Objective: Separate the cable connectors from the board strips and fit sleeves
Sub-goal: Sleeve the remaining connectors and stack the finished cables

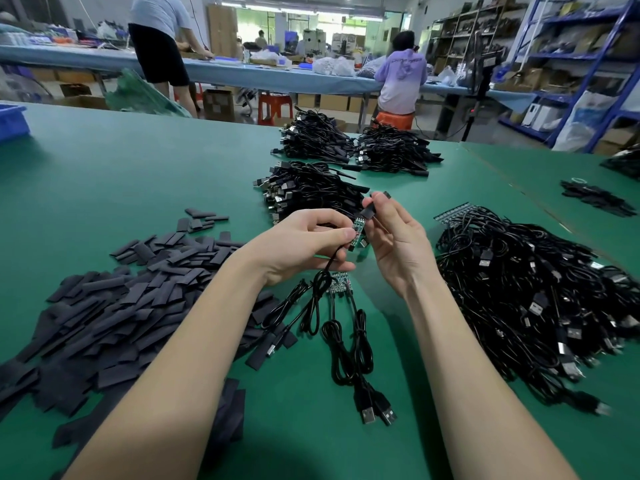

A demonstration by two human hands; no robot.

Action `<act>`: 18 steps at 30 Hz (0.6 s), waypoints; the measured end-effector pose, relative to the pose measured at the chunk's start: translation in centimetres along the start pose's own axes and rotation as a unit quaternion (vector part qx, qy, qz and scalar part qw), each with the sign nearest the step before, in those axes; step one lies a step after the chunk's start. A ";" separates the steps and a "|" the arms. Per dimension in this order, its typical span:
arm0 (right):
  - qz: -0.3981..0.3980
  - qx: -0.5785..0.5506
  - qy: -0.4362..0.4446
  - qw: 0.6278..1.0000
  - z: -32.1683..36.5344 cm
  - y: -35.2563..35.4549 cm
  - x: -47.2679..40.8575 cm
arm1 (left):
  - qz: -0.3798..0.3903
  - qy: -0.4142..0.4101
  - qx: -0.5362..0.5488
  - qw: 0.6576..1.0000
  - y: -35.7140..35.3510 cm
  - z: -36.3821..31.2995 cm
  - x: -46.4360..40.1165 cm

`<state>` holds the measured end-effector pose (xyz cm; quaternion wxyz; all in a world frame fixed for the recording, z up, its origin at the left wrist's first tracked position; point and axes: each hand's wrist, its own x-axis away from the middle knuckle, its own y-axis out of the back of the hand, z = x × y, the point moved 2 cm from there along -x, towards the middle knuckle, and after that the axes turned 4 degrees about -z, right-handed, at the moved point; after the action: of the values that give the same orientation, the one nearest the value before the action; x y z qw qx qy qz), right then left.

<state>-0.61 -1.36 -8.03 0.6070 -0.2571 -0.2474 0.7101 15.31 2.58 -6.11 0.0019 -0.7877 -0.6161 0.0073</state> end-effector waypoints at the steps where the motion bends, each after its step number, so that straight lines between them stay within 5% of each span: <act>1: 0.002 0.004 0.002 1.000 0.1 0.0 0.0 | 0.003 0.000 0.004 1.000 0.0 0.0 0.0; 18: 0.070 0.085 0.021 0.994 0.4 0.0 0.8 | 0.021 -0.027 0.012 0.999 0.4 0.2 0.1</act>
<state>-0.94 -0.61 -7.80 0.5808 -0.2361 -0.1550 0.7635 15.75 2.53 -6.32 -0.0051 -0.7999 -0.5990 0.0361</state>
